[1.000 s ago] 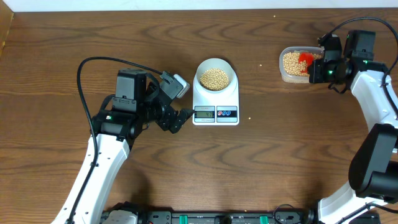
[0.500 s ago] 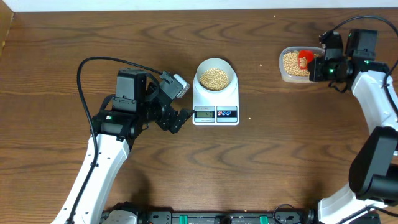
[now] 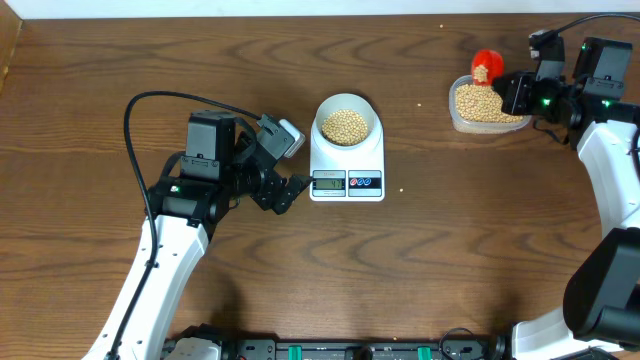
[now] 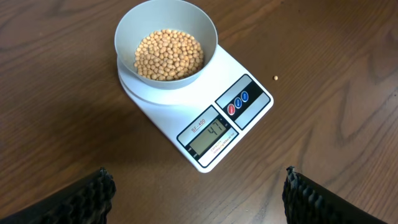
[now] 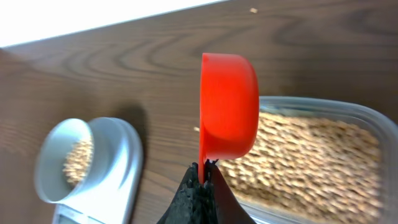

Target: Scoop item into bowl and weigh 50g on scale

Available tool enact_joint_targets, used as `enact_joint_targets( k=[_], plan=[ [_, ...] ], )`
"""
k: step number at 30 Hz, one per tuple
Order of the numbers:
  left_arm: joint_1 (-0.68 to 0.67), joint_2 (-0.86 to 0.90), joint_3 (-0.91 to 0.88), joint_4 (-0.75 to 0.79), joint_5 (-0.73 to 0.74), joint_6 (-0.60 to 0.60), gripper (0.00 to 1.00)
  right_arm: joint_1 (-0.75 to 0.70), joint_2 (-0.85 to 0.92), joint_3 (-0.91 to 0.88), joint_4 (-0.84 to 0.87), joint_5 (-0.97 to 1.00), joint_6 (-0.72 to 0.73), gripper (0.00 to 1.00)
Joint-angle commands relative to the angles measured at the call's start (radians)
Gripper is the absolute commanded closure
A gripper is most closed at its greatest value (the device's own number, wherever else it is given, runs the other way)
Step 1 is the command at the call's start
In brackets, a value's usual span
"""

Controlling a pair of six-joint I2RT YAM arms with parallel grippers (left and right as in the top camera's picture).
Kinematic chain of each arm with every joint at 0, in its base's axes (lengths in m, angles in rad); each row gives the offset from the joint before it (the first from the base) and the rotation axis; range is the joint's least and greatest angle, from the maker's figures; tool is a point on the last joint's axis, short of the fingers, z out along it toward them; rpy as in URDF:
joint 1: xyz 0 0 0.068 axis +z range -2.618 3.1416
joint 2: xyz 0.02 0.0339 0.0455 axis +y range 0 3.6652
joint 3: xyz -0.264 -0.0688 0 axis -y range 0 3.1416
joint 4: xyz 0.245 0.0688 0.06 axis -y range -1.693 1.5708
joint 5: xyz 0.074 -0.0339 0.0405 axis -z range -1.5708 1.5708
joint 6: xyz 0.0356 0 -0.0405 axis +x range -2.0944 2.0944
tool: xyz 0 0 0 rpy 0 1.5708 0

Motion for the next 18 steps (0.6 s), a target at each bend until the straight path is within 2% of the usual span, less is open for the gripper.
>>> enact_joint_targets(
  k=[1,18],
  plan=[
    [0.002,-0.01,-0.007,0.0,0.006,-0.005,0.11,0.016,-0.019,-0.002,0.016,-0.107,0.057,0.99],
    [0.002,-0.01,-0.007,0.0,0.006,-0.005,0.11,0.23,-0.019,-0.002,0.025,-0.107,0.048,0.99]
  ],
)
